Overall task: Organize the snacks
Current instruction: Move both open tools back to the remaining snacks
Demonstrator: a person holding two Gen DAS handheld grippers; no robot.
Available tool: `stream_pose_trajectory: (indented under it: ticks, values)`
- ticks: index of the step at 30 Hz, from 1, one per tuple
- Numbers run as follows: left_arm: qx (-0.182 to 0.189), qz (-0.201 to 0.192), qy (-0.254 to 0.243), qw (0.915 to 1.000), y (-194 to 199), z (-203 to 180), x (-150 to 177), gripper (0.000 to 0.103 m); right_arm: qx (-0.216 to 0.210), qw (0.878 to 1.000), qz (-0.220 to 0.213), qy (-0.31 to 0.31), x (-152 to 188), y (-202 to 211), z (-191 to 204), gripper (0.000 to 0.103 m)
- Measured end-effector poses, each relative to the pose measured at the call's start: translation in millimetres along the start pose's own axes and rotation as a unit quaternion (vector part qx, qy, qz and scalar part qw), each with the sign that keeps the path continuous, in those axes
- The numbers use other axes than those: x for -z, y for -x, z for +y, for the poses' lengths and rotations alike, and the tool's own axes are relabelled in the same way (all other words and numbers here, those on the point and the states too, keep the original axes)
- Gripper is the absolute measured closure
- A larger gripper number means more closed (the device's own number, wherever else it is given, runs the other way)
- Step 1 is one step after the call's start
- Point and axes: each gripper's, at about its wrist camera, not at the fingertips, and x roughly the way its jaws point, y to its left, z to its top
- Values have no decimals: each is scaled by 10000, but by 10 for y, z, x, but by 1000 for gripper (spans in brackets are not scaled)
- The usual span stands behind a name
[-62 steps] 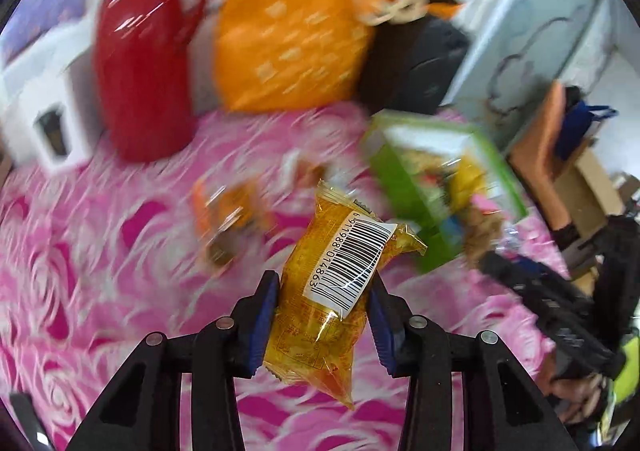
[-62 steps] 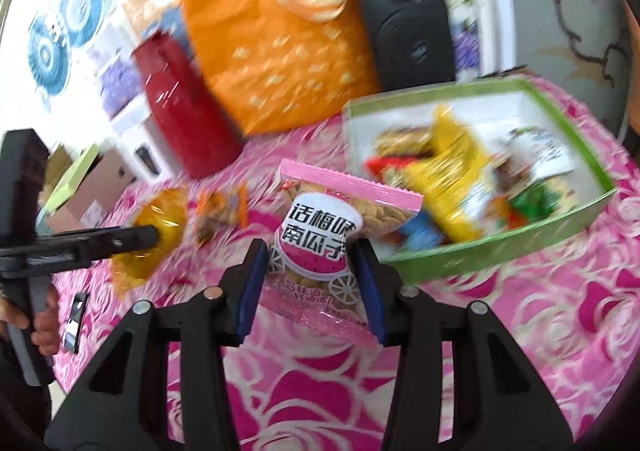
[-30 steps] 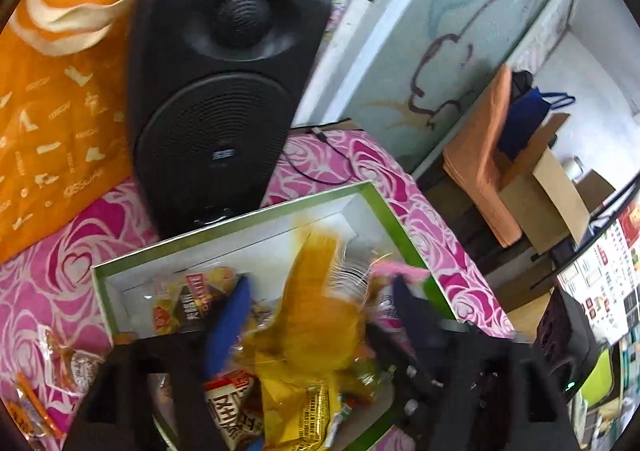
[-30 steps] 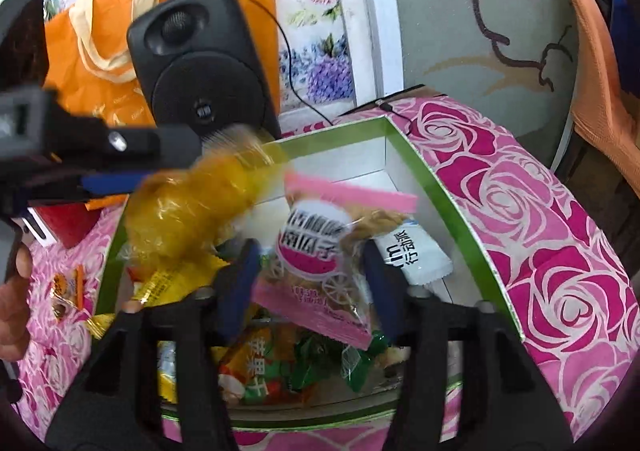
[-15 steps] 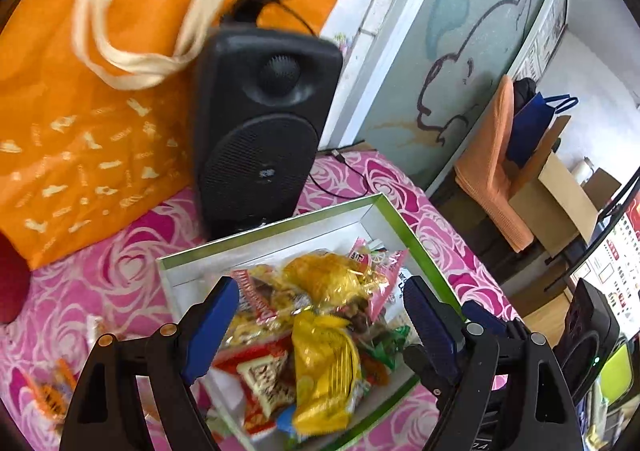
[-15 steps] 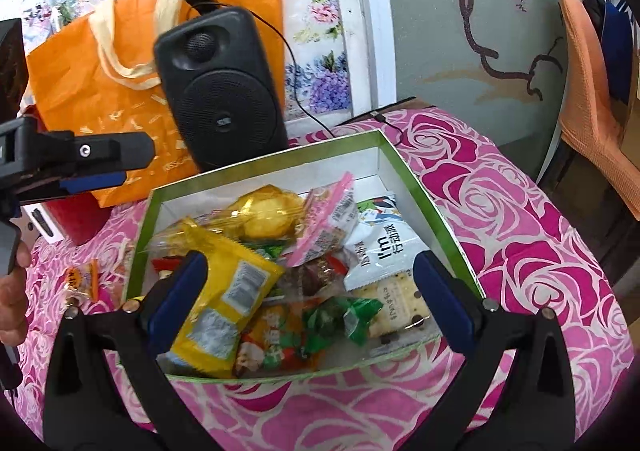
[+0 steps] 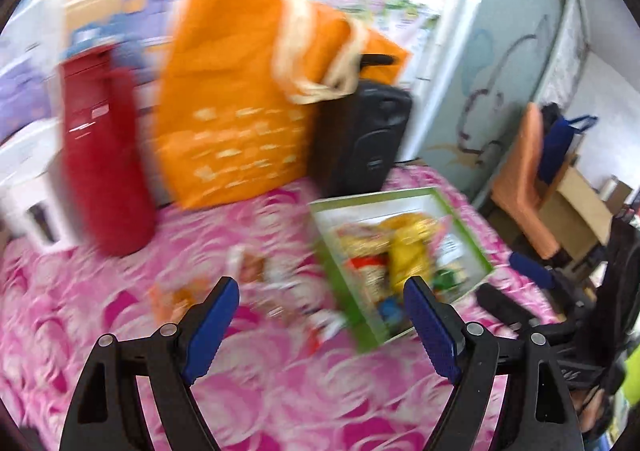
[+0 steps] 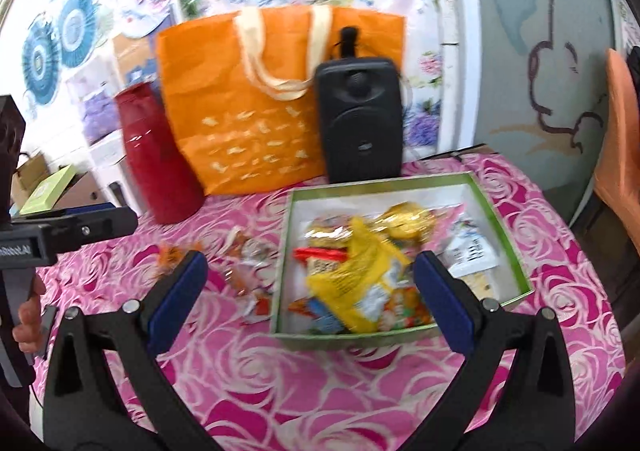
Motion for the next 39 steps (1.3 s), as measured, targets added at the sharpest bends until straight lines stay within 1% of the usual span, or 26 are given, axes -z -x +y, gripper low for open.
stream_pose_trajectory:
  ticks: [2, 6, 9, 11, 12, 13, 14, 16, 17, 19, 21, 23, 26, 29, 31, 34, 35, 36, 38, 39]
  values:
    - [-160, 19, 209, 9997, 61, 218, 165, 17, -139, 9997, 182, 77, 88, -82, 169, 1]
    - [-309, 142, 723, 9968, 82, 629, 561, 17, -428, 9971, 626, 22, 331, -308, 405, 1]
    - [-494, 290, 871, 9946, 30, 827, 803, 17, -634, 9936, 935, -66, 495, -497, 536, 1]
    - [-547, 415, 936, 9932, -25, 931, 935, 17, -646, 9924, 1041, -68, 540, -572, 595, 1]
    - [-542, 453, 975, 9927, -43, 968, 974, 17, -667, 9920, 1069, -53, 543, -604, 625, 6]
    - [-526, 470, 1021, 9923, -49, 1008, 1011, 17, -698, 9914, 1108, -29, 540, -644, 653, 13]
    - [-499, 475, 1059, 9920, -48, 1049, 1046, 17, -700, 9907, 1164, 10, 521, -702, 689, 17]
    - [-452, 474, 1120, 9915, -71, 1126, 1059, 17, -662, 9902, 1229, 97, 505, -786, 744, 30]
    - [-439, 467, 1129, 9915, -71, 1151, 1071, 17, -652, 9897, 1267, 137, 496, -833, 770, 33]
    - [-418, 463, 1139, 9915, -105, 1202, 1068, 17, -680, 9883, 1348, 236, 475, -947, 823, 45]
    - [-384, 484, 1158, 9914, -139, 1242, 1056, 17, -713, 9864, 1441, 350, 464, -1079, 877, 51]
    - [-374, 488, 1178, 9911, -191, 1290, 1029, 18, -768, 9843, 1516, 474, 442, -1243, 926, 51]
    - [-400, 512, 1143, 9913, -283, 1350, 950, 26, -740, 9817, 1615, 686, 417, -1485, 990, 51]
    - [-440, 574, 1125, 9910, -403, 1417, 876, 29, -680, 9790, 1709, 874, 391, -1735, 1054, 51]
    - [-482, 629, 1046, 9914, -498, 1445, 827, 31, -578, 9781, 1748, 972, 388, -1891, 1068, 51]
    - [-631, 787, 797, 9917, -709, 1461, 784, 32, -497, 9769, 1809, 1026, 403, -2027, 1064, 51]
    - [-664, 909, 734, 9909, -808, 1468, 786, 37, -505, 9765, 1837, 1010, 413, -2057, 1052, 51]
    - [-625, 1041, 706, 9901, -905, 1476, 790, 45, -503, 9763, 1851, 1000, 426, -2076, 1043, 52]
    - [-524, 1170, 682, 9894, -1032, 1480, 792, 52, -533, 9758, 1885, 967, 451, -2093, 1017, 62]
    - [-541, 1184, 661, 9893, -1082, 1476, 783, 52, -584, 9751, 1930, 929, 465, -2092, 1005, 72]
